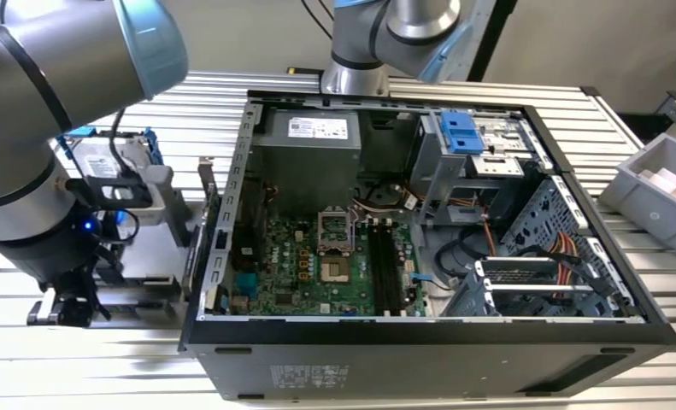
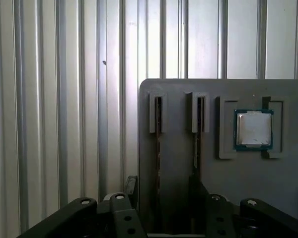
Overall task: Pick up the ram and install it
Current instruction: 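Pick up the ram and move it above insertion slot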
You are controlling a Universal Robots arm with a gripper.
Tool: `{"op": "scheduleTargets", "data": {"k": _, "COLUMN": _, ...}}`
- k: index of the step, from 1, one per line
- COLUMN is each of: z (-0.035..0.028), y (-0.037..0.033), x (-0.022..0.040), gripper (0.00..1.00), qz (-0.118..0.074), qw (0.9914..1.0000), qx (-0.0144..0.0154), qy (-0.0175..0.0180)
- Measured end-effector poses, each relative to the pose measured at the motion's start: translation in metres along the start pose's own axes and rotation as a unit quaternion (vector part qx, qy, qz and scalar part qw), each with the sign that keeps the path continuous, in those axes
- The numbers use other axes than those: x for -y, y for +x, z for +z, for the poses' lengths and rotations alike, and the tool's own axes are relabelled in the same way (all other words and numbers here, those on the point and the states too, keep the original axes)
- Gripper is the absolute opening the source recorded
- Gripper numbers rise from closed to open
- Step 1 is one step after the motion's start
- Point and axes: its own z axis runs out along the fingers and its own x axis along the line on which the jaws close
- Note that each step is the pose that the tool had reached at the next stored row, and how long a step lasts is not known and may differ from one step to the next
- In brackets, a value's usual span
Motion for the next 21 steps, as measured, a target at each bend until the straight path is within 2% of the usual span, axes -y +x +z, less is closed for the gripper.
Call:
{"op": "scheduleTargets", "data": {"k": 11, "z": 0.0098, "y": 0.001, "x": -0.0024, "gripper": 1.0, "qz": 0.0, "qw": 1.0, "qx": 0.0, "qy": 0.0}}
{"op": "scheduleTargets", "data": {"k": 21, "z": 0.0164, "y": 0.0062, "x": -0.003, "gripper": 1.0, "qz": 0.0, "qw": 1.0, "qx": 0.0001, "qy": 0.0001}}
